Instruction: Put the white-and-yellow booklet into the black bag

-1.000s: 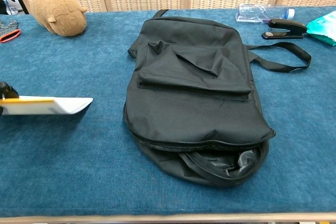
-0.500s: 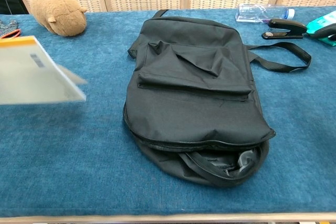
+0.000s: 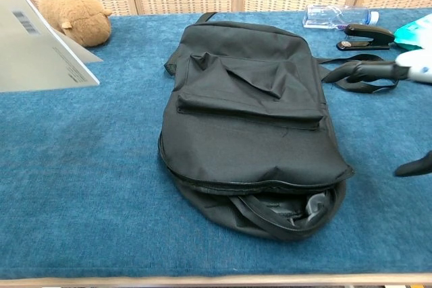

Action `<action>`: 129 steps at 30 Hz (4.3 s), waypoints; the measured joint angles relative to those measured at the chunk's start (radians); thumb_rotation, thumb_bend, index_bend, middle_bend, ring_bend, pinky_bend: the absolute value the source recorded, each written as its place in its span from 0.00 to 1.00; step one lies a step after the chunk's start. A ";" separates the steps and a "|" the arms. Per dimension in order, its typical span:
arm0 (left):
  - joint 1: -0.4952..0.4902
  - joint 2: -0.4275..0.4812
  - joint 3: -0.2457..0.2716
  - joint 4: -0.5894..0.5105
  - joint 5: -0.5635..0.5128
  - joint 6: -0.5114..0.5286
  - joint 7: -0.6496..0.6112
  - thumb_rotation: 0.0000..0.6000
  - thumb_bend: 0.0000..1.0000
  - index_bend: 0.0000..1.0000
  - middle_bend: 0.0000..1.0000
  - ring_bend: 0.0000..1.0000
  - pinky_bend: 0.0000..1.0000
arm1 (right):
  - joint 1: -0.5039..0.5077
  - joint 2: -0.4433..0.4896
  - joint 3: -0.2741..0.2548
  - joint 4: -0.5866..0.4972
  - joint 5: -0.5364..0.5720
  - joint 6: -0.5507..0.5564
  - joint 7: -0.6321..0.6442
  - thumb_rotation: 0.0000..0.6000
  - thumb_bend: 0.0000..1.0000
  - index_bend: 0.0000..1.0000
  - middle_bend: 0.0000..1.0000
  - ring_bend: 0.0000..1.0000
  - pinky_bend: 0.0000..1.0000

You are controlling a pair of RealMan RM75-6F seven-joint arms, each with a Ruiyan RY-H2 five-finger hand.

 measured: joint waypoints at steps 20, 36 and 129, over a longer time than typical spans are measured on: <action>0.014 -0.001 -0.019 0.060 -0.038 0.014 -0.083 1.00 0.59 0.83 0.55 0.50 0.63 | 0.060 -0.275 0.019 0.110 0.125 -0.013 -0.229 1.00 0.00 0.00 0.00 0.00 0.00; 0.027 -0.021 -0.012 0.114 -0.039 0.032 -0.123 1.00 0.59 0.83 0.55 0.50 0.63 | 0.080 -0.433 0.045 0.239 0.168 0.099 -0.363 1.00 0.22 0.29 0.23 0.16 0.31; -0.628 -0.746 0.154 0.921 0.185 0.140 -0.329 1.00 0.58 0.84 0.56 0.49 0.63 | 0.480 -0.039 0.422 0.269 0.815 -0.642 0.356 1.00 0.74 0.59 0.53 0.45 0.59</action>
